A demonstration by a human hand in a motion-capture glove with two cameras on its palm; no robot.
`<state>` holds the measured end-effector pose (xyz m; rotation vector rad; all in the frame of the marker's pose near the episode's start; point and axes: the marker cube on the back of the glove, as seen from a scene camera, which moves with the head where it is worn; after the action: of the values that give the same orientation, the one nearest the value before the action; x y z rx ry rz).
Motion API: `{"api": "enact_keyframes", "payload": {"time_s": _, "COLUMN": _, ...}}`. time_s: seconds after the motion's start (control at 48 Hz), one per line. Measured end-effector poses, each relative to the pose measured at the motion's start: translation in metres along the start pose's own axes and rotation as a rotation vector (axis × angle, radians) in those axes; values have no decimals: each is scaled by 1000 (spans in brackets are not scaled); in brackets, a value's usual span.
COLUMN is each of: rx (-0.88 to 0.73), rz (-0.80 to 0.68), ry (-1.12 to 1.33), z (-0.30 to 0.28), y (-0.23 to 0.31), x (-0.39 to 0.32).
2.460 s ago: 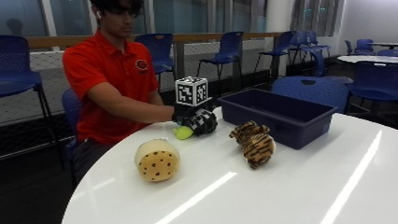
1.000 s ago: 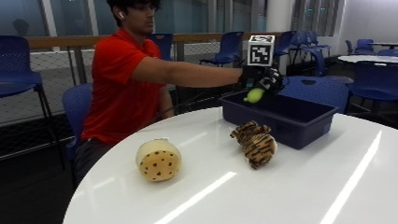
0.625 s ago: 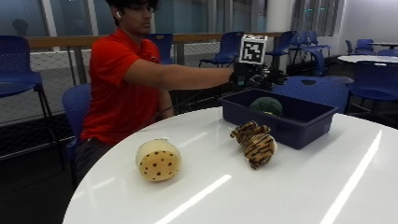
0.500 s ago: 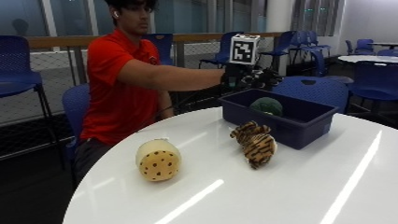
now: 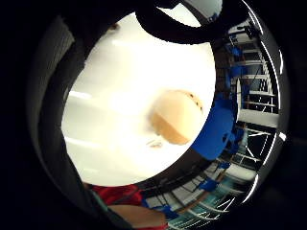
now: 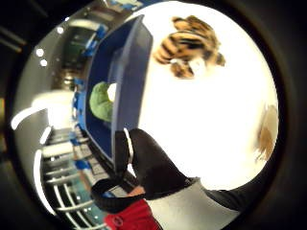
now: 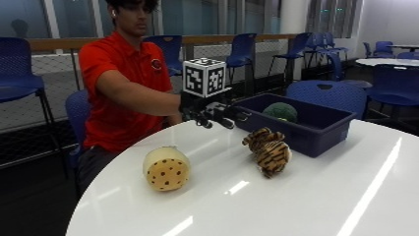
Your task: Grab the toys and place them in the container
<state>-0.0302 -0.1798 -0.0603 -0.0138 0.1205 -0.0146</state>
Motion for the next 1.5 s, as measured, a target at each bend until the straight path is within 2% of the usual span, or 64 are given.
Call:
{"api": "enact_keyframes", "payload": {"time_s": 0.396, "rx": -24, "rz": 148, "ry": 113, "z": 20, "y": 19, "x": 94}}
{"api": "enact_keyframes", "payload": {"time_s": 0.771, "rx": -50, "rz": 257, "ry": 110, "z": 37, "y": 31, "x": 153}}
{"api": "enact_keyframes", "payload": {"time_s": 1.501, "rx": -172, "rz": 290, "ry": 25, "z": 84, "y": 29, "x": 180}}
